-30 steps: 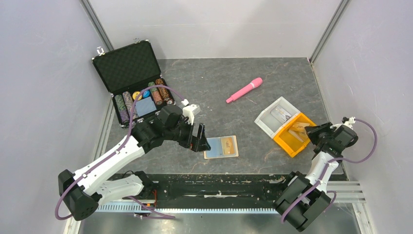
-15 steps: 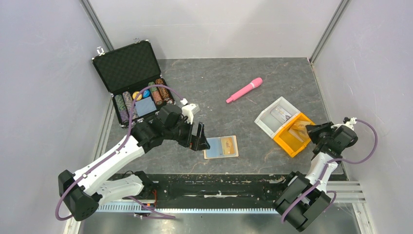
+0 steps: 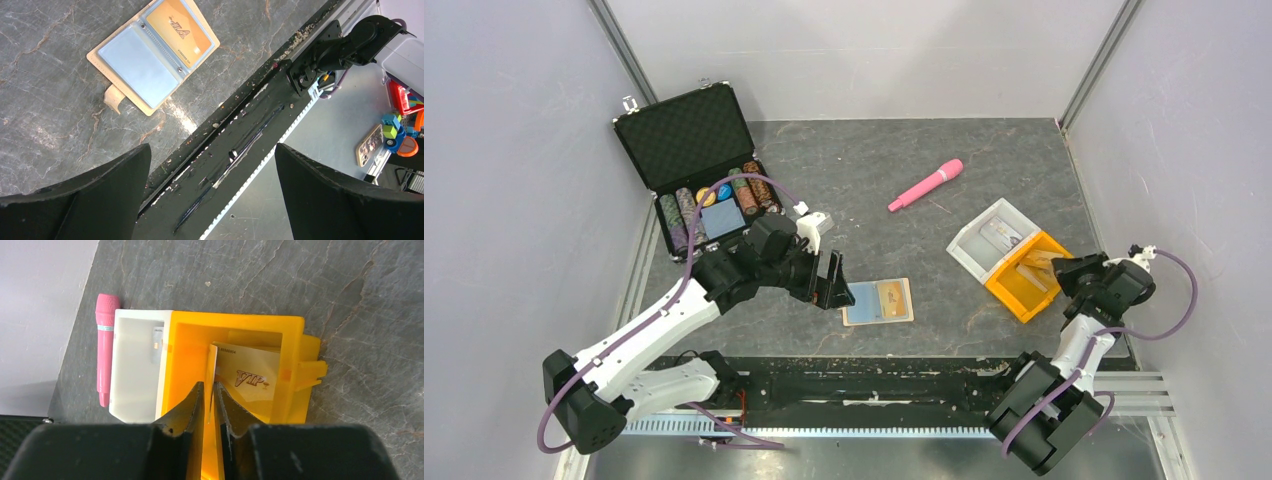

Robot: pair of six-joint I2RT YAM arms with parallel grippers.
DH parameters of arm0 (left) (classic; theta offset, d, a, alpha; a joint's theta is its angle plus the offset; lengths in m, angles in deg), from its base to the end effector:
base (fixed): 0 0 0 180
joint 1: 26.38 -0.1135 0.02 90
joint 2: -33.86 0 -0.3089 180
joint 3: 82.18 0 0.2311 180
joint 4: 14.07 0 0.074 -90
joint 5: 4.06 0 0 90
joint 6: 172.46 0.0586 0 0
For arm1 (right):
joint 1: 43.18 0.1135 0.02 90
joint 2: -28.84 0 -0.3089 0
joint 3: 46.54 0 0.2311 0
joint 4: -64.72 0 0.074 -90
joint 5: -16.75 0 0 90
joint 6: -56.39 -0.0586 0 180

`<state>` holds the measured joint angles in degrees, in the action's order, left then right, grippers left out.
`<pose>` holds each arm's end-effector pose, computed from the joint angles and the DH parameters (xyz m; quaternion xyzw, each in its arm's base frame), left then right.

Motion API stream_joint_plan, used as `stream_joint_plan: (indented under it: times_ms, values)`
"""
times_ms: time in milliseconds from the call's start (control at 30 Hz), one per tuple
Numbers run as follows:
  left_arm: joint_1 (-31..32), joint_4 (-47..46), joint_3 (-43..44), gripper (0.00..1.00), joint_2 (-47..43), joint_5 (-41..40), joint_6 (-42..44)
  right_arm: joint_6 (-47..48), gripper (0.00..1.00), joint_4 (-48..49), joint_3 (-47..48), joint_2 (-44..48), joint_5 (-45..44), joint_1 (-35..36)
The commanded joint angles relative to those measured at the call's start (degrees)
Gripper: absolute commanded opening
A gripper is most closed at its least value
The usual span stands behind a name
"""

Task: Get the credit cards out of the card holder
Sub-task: Place the credit card in the storage box.

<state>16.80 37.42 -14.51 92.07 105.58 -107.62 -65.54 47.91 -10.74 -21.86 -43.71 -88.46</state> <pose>0.1186 -0.1383 0.3275 0.2095 0.8783 -0.3539 0.2439 0.1289 -0.0891 0.2274 0.4299 0.7374 0.1664 0.4936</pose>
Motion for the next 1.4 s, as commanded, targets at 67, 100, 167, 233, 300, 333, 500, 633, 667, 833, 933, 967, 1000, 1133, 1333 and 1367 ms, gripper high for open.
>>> stream_joint_plan:
  times_ms: [67, 100, 167, 233, 300, 333, 500, 633, 667, 833, 933, 967, 1000, 1133, 1333, 1367]
  values:
    - [-0.4, -0.3, 0.3, 1.00, -0.9, -0.1, 2.7, 0.2, 0.16, 0.1, 0.7, 1.1, -3.6, -0.3]
    - [-0.4, -0.3, 0.3, 1.00, -1.0, -0.2, 2.7, 0.4, 0.16, 0.0, 1.0, 1.1, -4.0, -0.3]
    - [-0.4, -0.3, 0.2, 1.00, -1.1, -0.4, 2.7, 0.9, 0.12, -0.5, 1.5, 1.0, -4.4, -0.3]
    - [-0.5, -0.3, 0.2, 1.00, -0.9, -0.4, 2.7, 1.1, 0.05, -0.4, 1.6, 0.8, -4.1, -0.3]
    - [-0.6, -0.3, 0.3, 1.00, -0.9, -0.4, 2.6, 1.4, 0.00, -0.5, 2.0, 0.7, -3.9, -0.3]
    - [-0.7, -0.3, 0.3, 1.00, -0.8, -0.4, 2.6, 1.8, 0.00, -0.8, 2.3, 0.7, -4.1, -0.3]
    - [-0.8, -0.3, 0.2, 1.00, -0.9, -0.4, 2.6, 2.5, 0.00, -1.8, 2.8, 0.7, -4.7, -0.3]
    - [-0.8, -0.3, 0.2, 1.00, -0.9, -0.3, 2.6, 2.2, 0.00, -1.3, 2.2, 0.8, -4.6, -0.3]
    - [-0.9, -0.3, 0.3, 1.00, -0.8, -0.3, 2.6, 2.5, 0.00, -1.3, 2.2, 0.8, -4.8, -0.3]
    - [-0.9, -0.3, 0.2, 1.00, -0.9, -0.1, 2.5, 3.0, 0.01, -1.8, 2.3, 0.8, -5.6, -0.3]
    - [-0.9, -0.3, 0.2, 1.00, -0.9, -0.2, 2.5, 2.8, 0.12, -2.5, 2.8, 1.0, -6.3, -0.3]
    - [-0.9, -0.3, 0.2, 1.00, -1.0, -0.2, 2.5, 2.8, 0.13, -3.0, 3.3, 1.2, -6.9, -0.3]
    - [-0.9, -0.4, 0.2, 1.00, -0.9, -0.2, 2.5, 2.8, 0.13, -3.5, 3.8, 1.3, -7.4, -0.3]
    - [-0.9, -0.3, 0.2, 1.00, -0.9, -0.2, 2.5, 2.9, 0.18, -6.9, 8.0, 1.2, -9.5, -0.3]
    - [-1.2, -0.3, 0.2, 1.00, -0.4, -0.4, 2.4, 3.9, 0.25, -11.3, 12.6, 0.7, -10.7, -0.2]
    - [-1.2, -0.3, 0.2, 1.00, -0.4, -0.3, 2.4, 4.4, 0.25, -11.8, 13.3, 0.6, -10.7, -0.2]
